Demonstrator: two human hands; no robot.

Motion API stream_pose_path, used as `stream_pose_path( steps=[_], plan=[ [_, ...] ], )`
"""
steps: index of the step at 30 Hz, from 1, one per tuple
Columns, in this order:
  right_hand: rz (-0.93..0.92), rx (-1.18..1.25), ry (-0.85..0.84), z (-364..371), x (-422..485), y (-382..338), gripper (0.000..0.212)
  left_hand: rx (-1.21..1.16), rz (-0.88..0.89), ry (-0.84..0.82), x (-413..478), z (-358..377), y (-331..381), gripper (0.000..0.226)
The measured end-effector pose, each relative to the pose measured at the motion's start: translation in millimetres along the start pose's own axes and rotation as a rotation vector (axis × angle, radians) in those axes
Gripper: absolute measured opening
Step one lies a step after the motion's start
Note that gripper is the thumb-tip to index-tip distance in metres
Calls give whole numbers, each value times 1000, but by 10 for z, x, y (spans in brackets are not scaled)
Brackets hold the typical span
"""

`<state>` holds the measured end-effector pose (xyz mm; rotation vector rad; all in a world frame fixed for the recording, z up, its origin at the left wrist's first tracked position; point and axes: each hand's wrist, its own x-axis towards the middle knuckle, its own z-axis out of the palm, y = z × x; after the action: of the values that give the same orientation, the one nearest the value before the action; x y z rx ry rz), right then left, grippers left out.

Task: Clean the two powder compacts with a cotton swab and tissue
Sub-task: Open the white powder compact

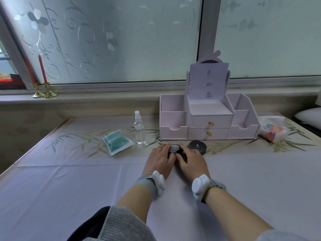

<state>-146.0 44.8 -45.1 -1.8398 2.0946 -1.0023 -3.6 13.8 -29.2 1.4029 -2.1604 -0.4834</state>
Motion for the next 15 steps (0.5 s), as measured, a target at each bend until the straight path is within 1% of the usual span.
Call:
stream_pose_path(
  steps=[9,15],
  plan=[
    [3,9,-17,-7,4,-12,47,-47,-42,-23,12,-18,-11,48],
    [35,30,-8,-19,17,4,49,-2,11,-48,26,-15,-38,49]
  ],
)
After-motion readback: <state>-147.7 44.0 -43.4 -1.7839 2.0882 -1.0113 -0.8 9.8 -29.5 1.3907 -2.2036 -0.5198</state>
